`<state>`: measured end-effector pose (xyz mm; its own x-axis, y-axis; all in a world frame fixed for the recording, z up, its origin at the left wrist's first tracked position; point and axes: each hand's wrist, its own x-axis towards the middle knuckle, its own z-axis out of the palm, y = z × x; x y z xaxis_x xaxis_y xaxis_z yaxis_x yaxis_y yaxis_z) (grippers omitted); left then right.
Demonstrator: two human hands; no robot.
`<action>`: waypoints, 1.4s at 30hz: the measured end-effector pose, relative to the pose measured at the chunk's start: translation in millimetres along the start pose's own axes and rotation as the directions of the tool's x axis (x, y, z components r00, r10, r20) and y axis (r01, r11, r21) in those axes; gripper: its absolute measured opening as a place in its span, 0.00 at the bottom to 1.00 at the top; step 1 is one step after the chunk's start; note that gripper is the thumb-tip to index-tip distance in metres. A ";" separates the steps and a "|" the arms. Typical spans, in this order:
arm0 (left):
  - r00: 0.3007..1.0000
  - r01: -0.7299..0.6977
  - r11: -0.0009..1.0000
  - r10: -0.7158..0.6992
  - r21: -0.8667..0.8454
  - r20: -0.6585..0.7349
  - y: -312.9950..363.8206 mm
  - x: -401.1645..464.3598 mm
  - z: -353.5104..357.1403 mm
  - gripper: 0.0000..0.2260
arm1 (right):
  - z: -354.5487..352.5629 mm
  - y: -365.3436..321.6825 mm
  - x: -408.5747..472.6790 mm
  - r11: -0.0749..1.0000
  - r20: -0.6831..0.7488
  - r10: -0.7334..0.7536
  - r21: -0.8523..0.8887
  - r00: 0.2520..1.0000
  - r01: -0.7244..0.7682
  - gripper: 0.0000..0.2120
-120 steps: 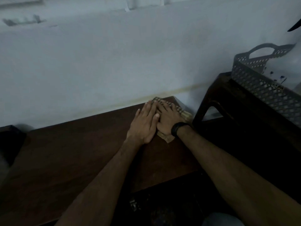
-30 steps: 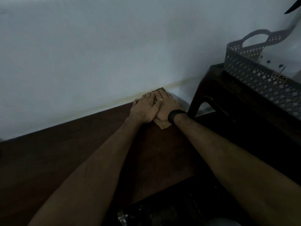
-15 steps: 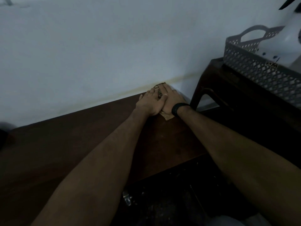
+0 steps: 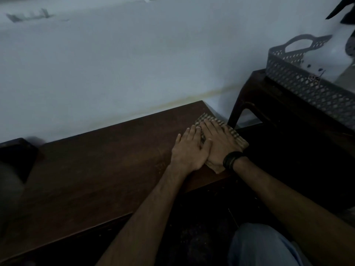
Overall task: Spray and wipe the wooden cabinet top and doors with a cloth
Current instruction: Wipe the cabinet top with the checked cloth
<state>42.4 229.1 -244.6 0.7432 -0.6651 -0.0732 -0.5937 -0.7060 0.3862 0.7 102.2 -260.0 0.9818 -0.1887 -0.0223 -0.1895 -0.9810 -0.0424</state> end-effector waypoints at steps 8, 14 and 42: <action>0.997 0.074 0.997 -0.073 0.017 -0.029 -35.0 -60.6 -12.4 0.30 | 0.4 -61.8 -24.9 0.997 0.019 -0.078 -0.002 0.997 0.078 0.37; 0.976 0.196 0.981 -0.193 0.017 -0.098 -82.2 -111.5 -23.5 0.33 | 0.7 -127.3 -25.8 0.974 0.018 -0.226 0.014 0.974 0.226 0.38; 0.993 0.116 0.993 -0.116 -0.024 -0.005 10.0 82.8 -2.6 0.36 | 3.1 39.9 71.1 0.983 0.000 -0.036 0.183 0.999 0.036 0.47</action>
<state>98.8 167.6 -244.4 0.8088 -0.5773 -0.1126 -0.4959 -0.7722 0.3972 62.9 49.8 -266.4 0.9880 -0.1529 -0.0209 -0.1537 -0.9622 -0.2249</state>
